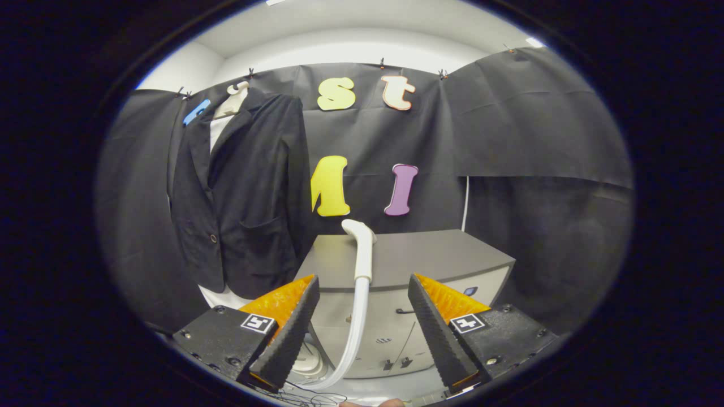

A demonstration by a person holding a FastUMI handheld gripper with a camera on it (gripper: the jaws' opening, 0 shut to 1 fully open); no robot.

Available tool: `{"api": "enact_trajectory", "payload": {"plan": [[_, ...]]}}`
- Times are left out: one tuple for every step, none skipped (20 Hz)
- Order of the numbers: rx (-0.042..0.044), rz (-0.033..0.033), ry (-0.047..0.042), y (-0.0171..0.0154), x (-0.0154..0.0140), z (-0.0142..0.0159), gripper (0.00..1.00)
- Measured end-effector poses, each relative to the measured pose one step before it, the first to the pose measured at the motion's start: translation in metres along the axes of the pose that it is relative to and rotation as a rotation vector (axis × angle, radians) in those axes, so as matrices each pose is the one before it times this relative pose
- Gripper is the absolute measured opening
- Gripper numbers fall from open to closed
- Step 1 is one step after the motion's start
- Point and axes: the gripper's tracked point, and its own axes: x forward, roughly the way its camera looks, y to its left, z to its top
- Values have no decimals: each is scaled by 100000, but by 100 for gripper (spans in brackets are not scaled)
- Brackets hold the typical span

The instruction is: Iron the clothes twice with a garment steamer, once on the left side and once on the right side.

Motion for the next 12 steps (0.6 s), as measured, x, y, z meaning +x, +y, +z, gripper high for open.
{"api": "enact_trajectory", "payload": {"plan": [[250, 1133, 1261, -31, 1357, 513, 98], [633, 634, 2774, -301, 1556, 497, 98], [868, 25, 6257, -284, 1566, -53, 98], [1584, 1391, 4848, -32, 1281, 129, 98], [2134, 2183, 2307, 25, 1749, 476, 98], [1907, 1315, 2600, -96, 1671, 650, 98], [1113, 280, 3538, -303, 1441, 583, 98], [900, 715, 3140, -288, 1336, 252, 98], [445, 1009, 3619, -133, 1565, 414, 98], [-119, 450, 3170, -144, 1340, 521, 98], [-694, 316, 3012, -166, 1265, 130, 98], [-424, 333, 4200, -209, 1373, 69, 98]]}}
